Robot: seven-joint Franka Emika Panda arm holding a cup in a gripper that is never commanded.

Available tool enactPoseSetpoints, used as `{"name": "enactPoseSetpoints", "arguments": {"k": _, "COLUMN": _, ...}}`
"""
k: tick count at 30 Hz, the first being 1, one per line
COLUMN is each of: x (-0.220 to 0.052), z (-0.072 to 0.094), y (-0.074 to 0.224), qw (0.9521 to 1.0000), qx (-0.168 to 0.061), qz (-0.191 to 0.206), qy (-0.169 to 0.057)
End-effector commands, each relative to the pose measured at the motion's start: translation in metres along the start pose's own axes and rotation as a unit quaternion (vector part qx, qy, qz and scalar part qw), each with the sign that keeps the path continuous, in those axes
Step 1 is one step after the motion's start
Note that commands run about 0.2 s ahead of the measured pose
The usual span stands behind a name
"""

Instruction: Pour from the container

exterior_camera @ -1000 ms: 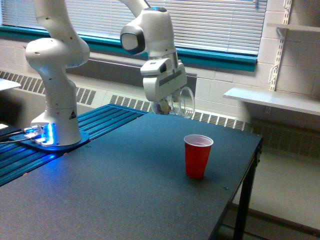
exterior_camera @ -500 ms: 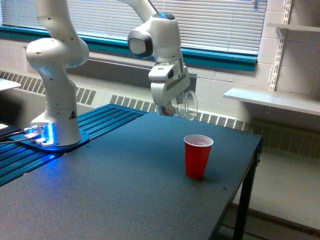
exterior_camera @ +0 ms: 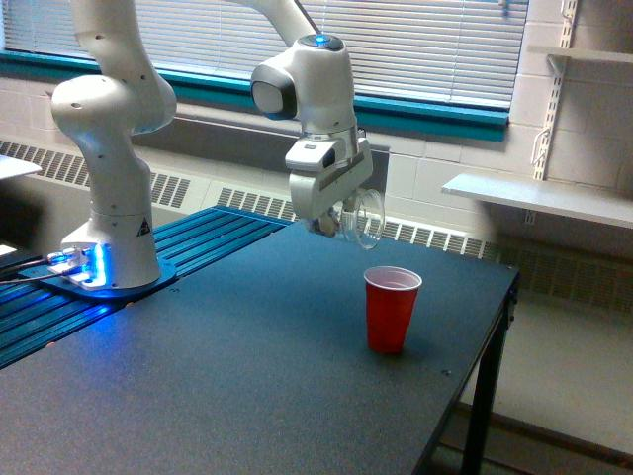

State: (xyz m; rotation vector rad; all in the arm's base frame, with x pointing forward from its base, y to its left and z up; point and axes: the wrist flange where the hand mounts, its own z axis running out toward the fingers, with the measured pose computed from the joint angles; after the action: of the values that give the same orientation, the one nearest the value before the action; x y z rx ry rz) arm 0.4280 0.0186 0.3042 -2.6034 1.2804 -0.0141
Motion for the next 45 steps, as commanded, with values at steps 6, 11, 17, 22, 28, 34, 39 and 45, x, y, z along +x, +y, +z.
{"name": "enactPoseSetpoints", "arguments": {"k": 6, "x": 0.025, "z": -0.006, "y": 0.009, "qw": 0.9990, "qx": 0.001, "qz": 0.043, "qy": -0.015}}
{"name": "enactPoseSetpoints", "arguments": {"k": 11, "x": 0.030, "z": -0.005, "y": 0.013, "qw": 0.9988, "qx": -0.013, "qz": 0.048, "qy": -0.001}}
{"name": "enactPoseSetpoints", "arguments": {"k": 17, "x": 0.028, "z": -0.001, "y": 0.013, "qw": 0.9984, "qx": -0.020, "qz": 0.052, "qy": -0.013}}
{"name": "enactPoseSetpoints", "arguments": {"k": 22, "x": 0.023, "z": 0.002, "y": 0.010, "qw": 0.9977, "qx": -0.024, "qz": 0.059, "qy": -0.024}}
{"name": "enactPoseSetpoints", "arguments": {"k": 28, "x": 0.019, "z": 0.004, "y": 0.003, "qw": 0.9973, "qx": -0.027, "qz": 0.059, "qy": -0.034}}
{"name": "enactPoseSetpoints", "arguments": {"k": 34, "x": 0.018, "z": 0.005, "y": -0.004, "qw": 0.9973, "qx": -0.037, "qz": 0.054, "qy": -0.032}}
{"name": "enactPoseSetpoints", "arguments": {"k": 39, "x": 0.019, "z": 0.005, "y": -0.009, "qw": 0.9966, "qx": -0.037, "qz": 0.062, "qy": -0.039}}
{"name": "enactPoseSetpoints", "arguments": {"k": 45, "x": 0.019, "z": 0.007, "y": -0.014, "qw": 0.9957, "qx": -0.032, "qz": 0.066, "qy": -0.056}}
